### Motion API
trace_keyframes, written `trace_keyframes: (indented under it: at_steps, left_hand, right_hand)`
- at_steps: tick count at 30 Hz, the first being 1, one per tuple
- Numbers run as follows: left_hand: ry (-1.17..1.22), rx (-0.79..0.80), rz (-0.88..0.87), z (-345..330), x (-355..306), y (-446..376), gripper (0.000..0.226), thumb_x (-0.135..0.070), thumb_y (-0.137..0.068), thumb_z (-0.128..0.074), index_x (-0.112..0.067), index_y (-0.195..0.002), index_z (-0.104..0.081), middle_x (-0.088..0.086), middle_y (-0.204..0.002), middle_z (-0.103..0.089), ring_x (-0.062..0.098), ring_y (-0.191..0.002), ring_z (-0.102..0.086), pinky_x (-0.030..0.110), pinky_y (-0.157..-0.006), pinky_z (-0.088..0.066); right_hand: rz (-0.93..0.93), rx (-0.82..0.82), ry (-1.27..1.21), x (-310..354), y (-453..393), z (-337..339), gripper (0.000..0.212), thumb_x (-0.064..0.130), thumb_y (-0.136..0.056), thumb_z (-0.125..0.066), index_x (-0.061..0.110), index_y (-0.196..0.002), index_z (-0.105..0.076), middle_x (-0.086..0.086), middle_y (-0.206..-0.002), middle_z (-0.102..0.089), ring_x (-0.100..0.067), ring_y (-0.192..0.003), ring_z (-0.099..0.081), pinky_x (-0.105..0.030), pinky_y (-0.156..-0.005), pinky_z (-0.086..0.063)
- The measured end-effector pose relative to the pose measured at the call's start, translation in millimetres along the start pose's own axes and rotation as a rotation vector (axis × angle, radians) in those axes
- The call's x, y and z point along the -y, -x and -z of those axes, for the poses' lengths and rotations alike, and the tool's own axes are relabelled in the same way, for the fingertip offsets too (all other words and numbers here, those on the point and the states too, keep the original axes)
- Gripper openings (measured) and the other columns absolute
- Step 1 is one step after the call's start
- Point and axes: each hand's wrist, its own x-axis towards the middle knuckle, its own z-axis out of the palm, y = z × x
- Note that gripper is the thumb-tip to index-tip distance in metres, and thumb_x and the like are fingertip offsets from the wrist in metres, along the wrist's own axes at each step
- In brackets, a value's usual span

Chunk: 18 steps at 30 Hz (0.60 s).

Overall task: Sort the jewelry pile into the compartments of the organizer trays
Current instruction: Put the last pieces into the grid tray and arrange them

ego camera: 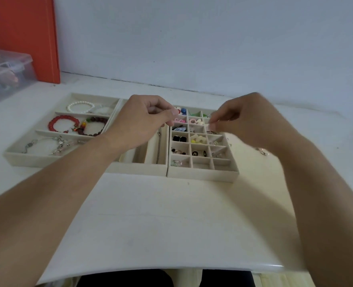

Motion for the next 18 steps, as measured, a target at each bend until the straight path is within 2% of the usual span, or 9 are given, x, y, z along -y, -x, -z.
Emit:
trace_keyframes:
  at_steps: [3,5,7,9,10,13,15,18]
  left_hand:
    - [-0.044,0.024,-0.038,-9.2,-4.7,-0.8,0.006,-0.024,-0.090,-0.074,-0.020,-0.088,-0.077,-0.007,-0.078,-0.076,-0.002,-0.075,-0.066,0.008,-0.076,-0.047]
    - [-0.108,0.094,-0.072,-20.7,-11.4,-4.7,0.006,-0.028,-0.088,-0.076,-0.022,-0.088,-0.078,-0.009,-0.080,-0.075,-0.004,-0.071,-0.062,0.005,-0.067,-0.045]
    - [-0.180,0.180,-0.079,-31.2,-18.4,-9.7,0.006,-0.033,-0.087,-0.076,-0.028,-0.088,-0.078,-0.011,-0.081,-0.075,-0.003,-0.071,-0.063,0.010,-0.064,-0.046]
    - [-0.218,0.261,-0.093,-45.4,-30.8,-18.0,0.006,-0.033,-0.088,-0.075,-0.027,-0.089,-0.077,-0.011,-0.083,-0.075,-0.001,-0.073,-0.064,0.012,-0.068,-0.047]
    - [-0.231,0.285,-0.099,-51.1,-35.9,-21.6,0.007,-0.033,-0.088,-0.075,-0.027,-0.090,-0.077,-0.011,-0.084,-0.075,-0.001,-0.076,-0.065,0.013,-0.071,-0.048]
    - [-0.271,0.352,-0.123,-73.0,-47.5,-33.8,0.008,-0.032,-0.088,-0.075,-0.026,-0.093,-0.077,-0.012,-0.088,-0.074,0.003,-0.089,-0.067,0.020,-0.083,-0.051]
    - [-0.293,0.379,-0.123,-85.1,-50.4,-40.1,0.009,-0.033,-0.089,-0.074,-0.027,-0.096,-0.076,-0.013,-0.087,-0.072,0.003,-0.088,-0.067,0.020,-0.080,-0.049]
    - [-0.289,0.401,-0.110,-96.3,-49.7,-45.5,0.011,-0.033,-0.090,-0.073,-0.027,-0.099,-0.076,-0.014,-0.087,-0.071,0.000,-0.085,-0.064,0.016,-0.074,-0.044]
  right_hand:
    - [-0.062,-0.075,0.059,-28.1,-3.9,35.7,0.006,0.029,-0.082,-0.082,0.032,-0.083,-0.077,0.015,-0.068,-0.069,-0.003,-0.056,-0.058,-0.007,-0.044,-0.036]
    - [-0.172,0.021,0.127,-49.1,-2.2,52.0,0.009,0.027,-0.083,-0.082,0.033,-0.089,-0.077,0.013,-0.073,-0.072,-0.013,-0.069,-0.066,-0.014,-0.051,-0.041]
    - [-0.271,0.195,0.249,-64.8,-3.9,54.9,0.016,0.022,-0.085,-0.079,0.033,-0.096,-0.076,0.012,-0.083,-0.076,-0.013,-0.083,-0.071,-0.023,-0.068,-0.050]
    - [-0.330,0.278,0.353,-74.5,-5.0,56.7,0.020,0.020,-0.087,-0.077,0.032,-0.102,-0.075,0.013,-0.091,-0.075,-0.013,-0.093,-0.070,-0.032,-0.088,-0.052]
    - [-0.346,0.287,0.381,-76.1,-6.4,55.2,0.021,0.019,-0.087,-0.076,0.031,-0.104,-0.074,0.012,-0.094,-0.075,-0.013,-0.094,-0.068,-0.033,-0.092,-0.051]
    - [-0.419,0.316,0.381,-84.2,-7.2,56.0,0.026,0.022,-0.085,-0.079,0.029,-0.110,-0.073,0.002,-0.104,-0.073,-0.018,-0.086,-0.071,-0.034,-0.085,-0.058]
    - [-0.468,0.373,0.371,-91.1,-7.0,55.0,0.031,0.026,-0.082,-0.082,0.029,-0.111,-0.072,-0.003,-0.100,-0.077,-0.018,-0.083,-0.075,-0.032,-0.082,-0.062]
    - [-0.480,0.380,0.362,-96.4,-9.8,50.9,0.025,0.028,-0.078,-0.084,0.031,-0.099,-0.073,-0.005,-0.094,-0.079,-0.013,-0.073,-0.075,-0.027,-0.082,-0.059]
